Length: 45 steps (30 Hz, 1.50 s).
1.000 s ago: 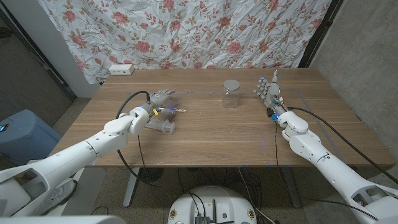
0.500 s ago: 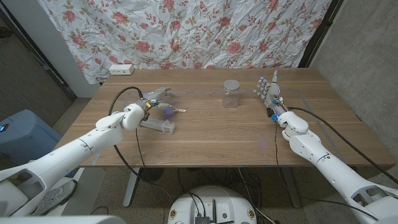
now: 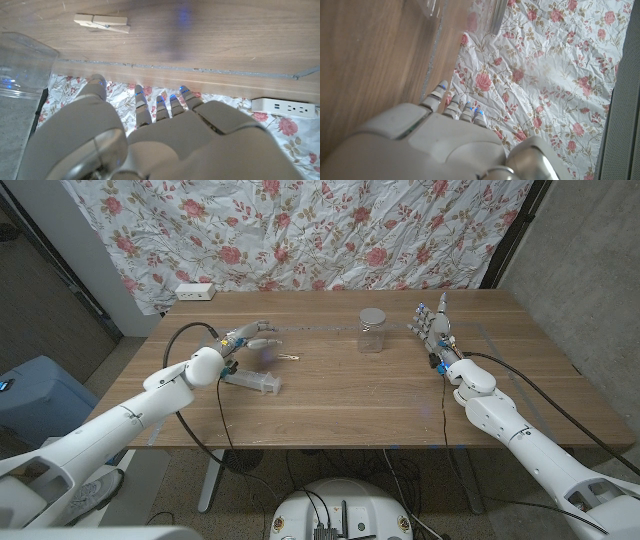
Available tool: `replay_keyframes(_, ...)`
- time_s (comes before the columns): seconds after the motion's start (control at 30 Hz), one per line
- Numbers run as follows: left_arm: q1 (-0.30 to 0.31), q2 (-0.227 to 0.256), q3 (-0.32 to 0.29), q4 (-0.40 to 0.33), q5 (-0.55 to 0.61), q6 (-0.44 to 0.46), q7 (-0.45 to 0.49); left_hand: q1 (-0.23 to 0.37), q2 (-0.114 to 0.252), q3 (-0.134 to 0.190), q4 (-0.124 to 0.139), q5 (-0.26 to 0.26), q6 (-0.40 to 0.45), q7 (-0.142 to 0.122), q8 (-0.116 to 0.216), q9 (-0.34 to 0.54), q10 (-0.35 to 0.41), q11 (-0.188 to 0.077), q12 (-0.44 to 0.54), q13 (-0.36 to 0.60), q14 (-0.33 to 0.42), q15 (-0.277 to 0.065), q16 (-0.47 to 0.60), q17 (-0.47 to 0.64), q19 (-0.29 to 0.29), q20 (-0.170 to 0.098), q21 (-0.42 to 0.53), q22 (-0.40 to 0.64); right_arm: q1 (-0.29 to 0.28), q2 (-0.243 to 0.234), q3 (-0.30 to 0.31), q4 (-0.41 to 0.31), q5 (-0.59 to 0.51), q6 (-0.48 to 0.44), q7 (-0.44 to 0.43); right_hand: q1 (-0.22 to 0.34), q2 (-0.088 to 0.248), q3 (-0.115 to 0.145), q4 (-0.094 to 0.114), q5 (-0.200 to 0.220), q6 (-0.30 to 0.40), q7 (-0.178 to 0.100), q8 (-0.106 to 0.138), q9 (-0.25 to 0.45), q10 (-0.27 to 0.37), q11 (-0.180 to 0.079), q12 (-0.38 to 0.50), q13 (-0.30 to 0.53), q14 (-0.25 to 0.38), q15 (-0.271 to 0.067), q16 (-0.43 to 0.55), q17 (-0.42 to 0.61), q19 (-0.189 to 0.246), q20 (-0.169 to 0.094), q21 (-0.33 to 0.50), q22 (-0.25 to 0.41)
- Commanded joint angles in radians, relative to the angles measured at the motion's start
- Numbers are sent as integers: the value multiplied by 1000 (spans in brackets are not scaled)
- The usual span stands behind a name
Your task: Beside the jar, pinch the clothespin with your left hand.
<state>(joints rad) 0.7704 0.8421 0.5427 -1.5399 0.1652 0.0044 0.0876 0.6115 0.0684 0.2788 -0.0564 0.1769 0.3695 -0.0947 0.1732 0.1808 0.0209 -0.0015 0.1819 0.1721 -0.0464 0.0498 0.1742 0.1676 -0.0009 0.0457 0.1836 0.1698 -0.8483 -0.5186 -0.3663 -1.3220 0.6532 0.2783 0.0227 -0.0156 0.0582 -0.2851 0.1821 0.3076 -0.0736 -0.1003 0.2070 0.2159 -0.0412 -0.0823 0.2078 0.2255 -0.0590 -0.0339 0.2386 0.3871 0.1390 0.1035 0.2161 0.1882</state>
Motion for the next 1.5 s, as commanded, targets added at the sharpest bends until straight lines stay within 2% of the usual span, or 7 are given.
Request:
replay_keyframes(0.03,28,-57,-70,79,-222,-78,6,-30,24,4,17,4,-4,1,6,-1,14,-20,11,1,3,-9,9,5,4,-11,9,3,0,0,0,-1,0,0,0,-1,71,-5,0,6,-3,-7,6,2,1,-7,7,2,-10,-35,6,3,5,2,4,5)
replay_keyframes(0.33,41,-92,-102,114,-356,-108,-6,-47,42,9,18,6,-6,19,6,-4,30,-30,14,1,19,-17,10,3,16,-32,12,2,0,0,0,-1,0,0,0,-1,71,-5,0,6,-2,-8,6,2,1,-8,7,2,-9,-34,6,3,6,1,4,5)
replay_keyframes(0.57,70,-132,-142,97,-487,-68,13,-68,60,13,25,8,-7,34,6,-5,43,-33,17,0,36,-22,13,3,31,-49,16,2,0,0,0,0,0,0,0,-1,71,-5,0,6,-1,-7,6,2,1,-6,7,2,-9,-34,6,3,7,1,4,5)
replay_keyframes(0.87,80,-165,-150,91,-536,-78,53,-81,78,20,28,10,-20,50,1,-6,50,-33,16,0,43,-24,12,3,39,-52,17,2,0,0,0,-1,0,0,0,-1,71,-5,0,6,-2,-8,6,2,1,-5,7,2,-9,-35,6,3,7,0,4,5)
replay_keyframes(1.1,91,-198,-151,88,-556,-72,107,-102,100,34,31,12,-95,50,-12,-8,50,-33,11,0,46,-26,7,3,41,-54,14,2,0,0,0,0,0,0,0,-1,71,-5,0,6,-3,-7,6,2,1,-6,7,2,-10,-34,6,3,6,1,4,5)
replay_keyframes(1.27,75,-239,-150,143,-581,-110,110,-116,106,42,33,12,-128,36,-11,-8,55,-43,11,-1,51,-29,7,3,47,-58,14,2,0,0,0,0,0,0,0,-1,71,-5,0,6,-2,-7,6,2,1,-7,7,2,-10,-35,6,3,6,1,4,5)
replay_keyframes(1.5,40,-289,-147,225,-603,-189,94,-139,114,54,43,14,-140,49,-5,-8,63,-48,9,-1,74,-43,11,4,62,-68,17,2,0,0,0,0,0,0,0,-1,71,-5,0,5,-2,-7,6,2,1,-8,7,2,-9,-36,6,3,6,1,4,5)
